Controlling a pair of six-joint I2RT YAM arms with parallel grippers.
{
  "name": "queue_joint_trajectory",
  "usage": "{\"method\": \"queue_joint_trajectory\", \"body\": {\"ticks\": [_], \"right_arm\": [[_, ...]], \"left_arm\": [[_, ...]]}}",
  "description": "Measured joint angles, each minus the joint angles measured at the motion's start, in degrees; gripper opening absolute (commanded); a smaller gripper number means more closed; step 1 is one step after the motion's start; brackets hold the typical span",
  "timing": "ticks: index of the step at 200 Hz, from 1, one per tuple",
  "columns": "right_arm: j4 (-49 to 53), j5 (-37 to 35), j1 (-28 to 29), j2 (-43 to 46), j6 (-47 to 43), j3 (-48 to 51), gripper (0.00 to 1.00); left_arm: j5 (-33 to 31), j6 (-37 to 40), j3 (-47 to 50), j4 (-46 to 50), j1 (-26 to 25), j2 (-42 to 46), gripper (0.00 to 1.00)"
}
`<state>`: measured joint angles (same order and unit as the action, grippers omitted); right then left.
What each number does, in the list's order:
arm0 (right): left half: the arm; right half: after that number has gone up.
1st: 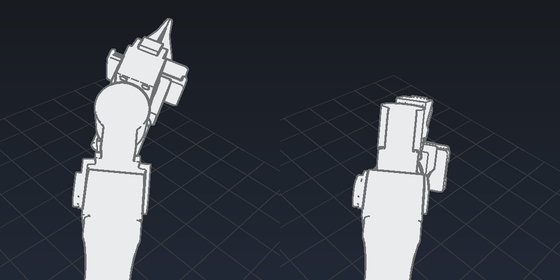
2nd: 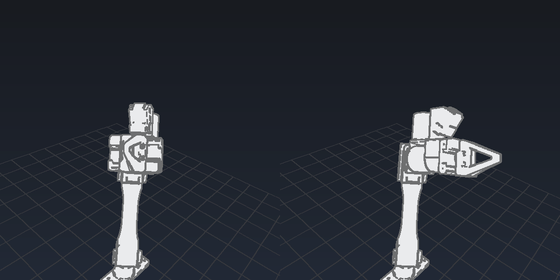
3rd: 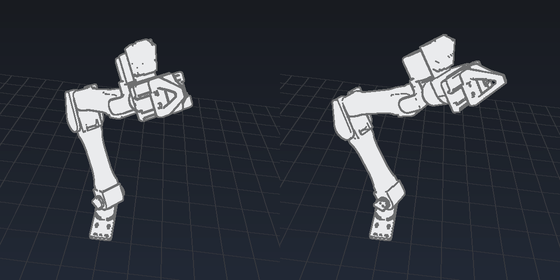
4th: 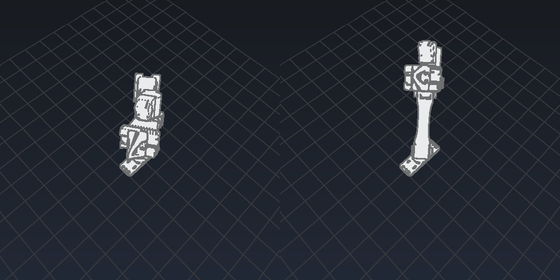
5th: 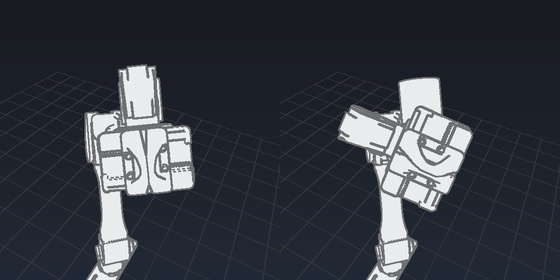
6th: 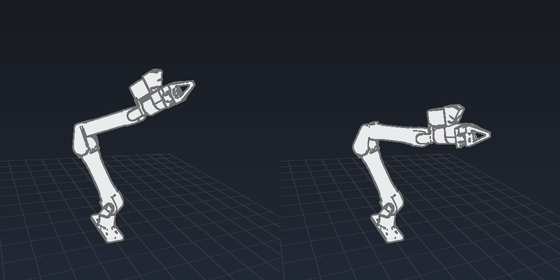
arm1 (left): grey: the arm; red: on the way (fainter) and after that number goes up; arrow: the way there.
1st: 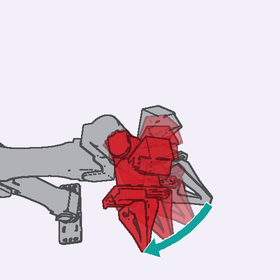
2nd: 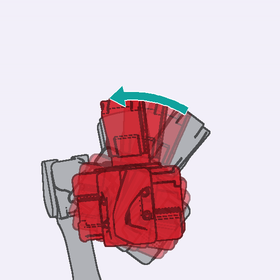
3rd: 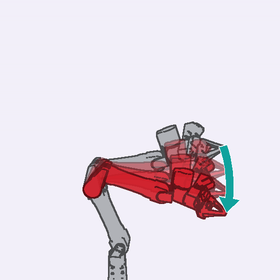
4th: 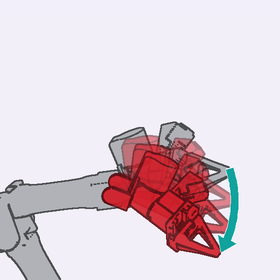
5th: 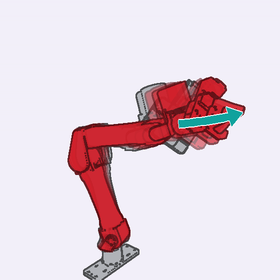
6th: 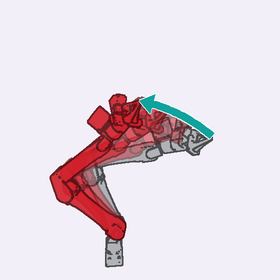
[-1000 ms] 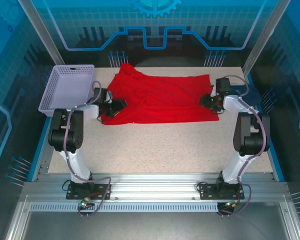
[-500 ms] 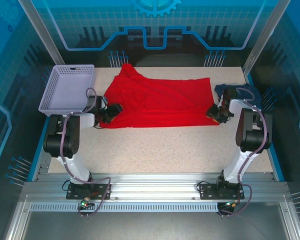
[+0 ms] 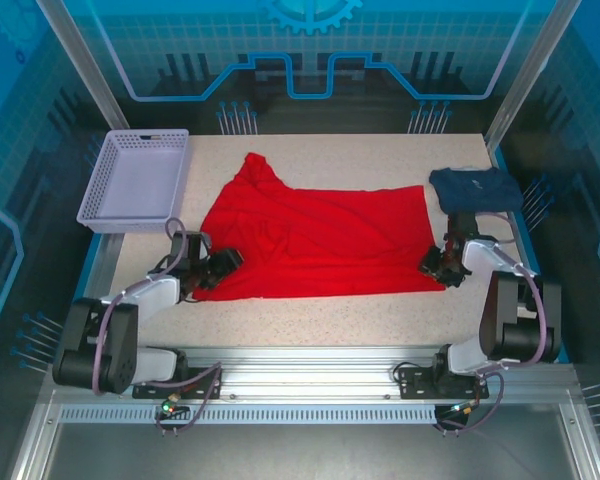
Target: Fold the inside-out t-shirt
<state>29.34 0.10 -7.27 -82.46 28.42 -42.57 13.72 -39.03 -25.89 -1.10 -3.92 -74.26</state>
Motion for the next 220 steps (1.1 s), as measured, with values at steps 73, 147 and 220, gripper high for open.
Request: {"method": "queue_joint_trajectory", "body": {"ticks": [73,147,220], "right_arm": [[-19.34,-2.95,15.61,-4.39,-1.07,-9.55,0.57],[-24.74,-2.71,14.56,-15.10,-1.44,-21.79,0.63],[-10.82,0.37,12.87,-21.18,-2.49,-29.18,0.56]], "left_arm": [[-7.98,5.09,-34.86,2.62,0.81,-20.59,0.69],[-6.91,10.64,-85.61,15.45,1.99,-60.87,0.69],[-3.78,11.10,-74.40,21.05,1.95,-56.08,0.68]]}}
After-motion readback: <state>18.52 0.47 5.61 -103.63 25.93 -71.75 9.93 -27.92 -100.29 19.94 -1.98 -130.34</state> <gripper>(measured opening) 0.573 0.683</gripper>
